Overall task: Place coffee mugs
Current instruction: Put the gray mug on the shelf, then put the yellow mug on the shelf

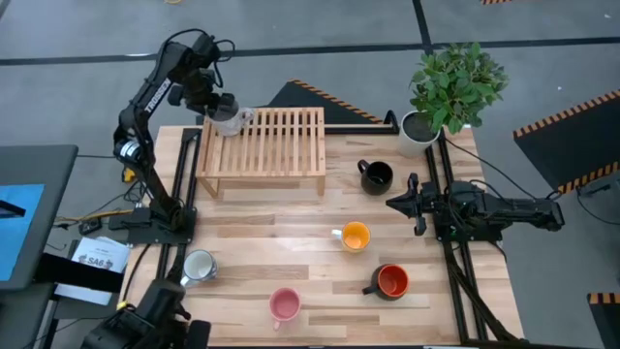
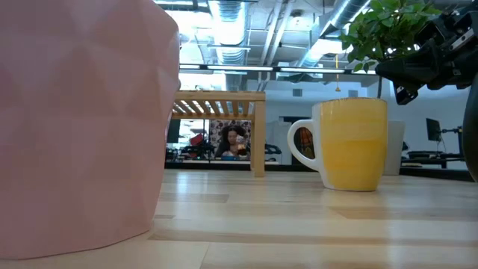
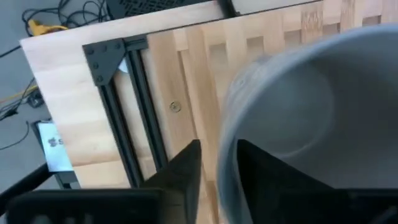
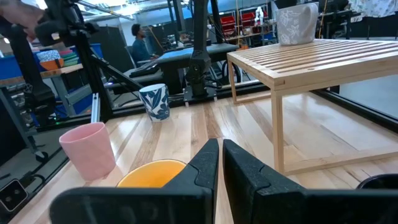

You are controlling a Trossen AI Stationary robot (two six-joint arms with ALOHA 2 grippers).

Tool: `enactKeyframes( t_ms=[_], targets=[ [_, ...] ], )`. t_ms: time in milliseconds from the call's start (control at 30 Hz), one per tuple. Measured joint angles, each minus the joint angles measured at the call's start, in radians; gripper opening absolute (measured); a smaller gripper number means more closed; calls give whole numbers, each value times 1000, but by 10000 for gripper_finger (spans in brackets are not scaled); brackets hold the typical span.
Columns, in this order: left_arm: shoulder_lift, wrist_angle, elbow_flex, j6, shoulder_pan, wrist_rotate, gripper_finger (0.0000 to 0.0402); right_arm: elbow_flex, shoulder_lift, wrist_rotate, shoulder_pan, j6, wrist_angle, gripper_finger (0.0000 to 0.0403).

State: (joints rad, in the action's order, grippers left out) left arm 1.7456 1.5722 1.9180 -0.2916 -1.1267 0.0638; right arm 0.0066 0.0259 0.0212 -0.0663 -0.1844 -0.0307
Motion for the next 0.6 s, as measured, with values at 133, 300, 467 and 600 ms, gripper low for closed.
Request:
enactKeyframes(
  t_ms=[133, 300, 467, 600],
  targets=[
    [-10, -1, 15, 9, -3, 1, 133, 0, 0, 0, 0, 0, 0, 51],
    [-38, -8, 88, 20, -13, -8, 167, 0, 0, 0, 0, 0, 0, 51],
    [-56, -81, 219, 51, -33, -113, 177, 0, 0, 0, 0, 0, 0, 51],
    [-111, -181, 276, 70, -22, -211, 178, 0, 0, 0, 0, 0, 0, 51]
  ],
)
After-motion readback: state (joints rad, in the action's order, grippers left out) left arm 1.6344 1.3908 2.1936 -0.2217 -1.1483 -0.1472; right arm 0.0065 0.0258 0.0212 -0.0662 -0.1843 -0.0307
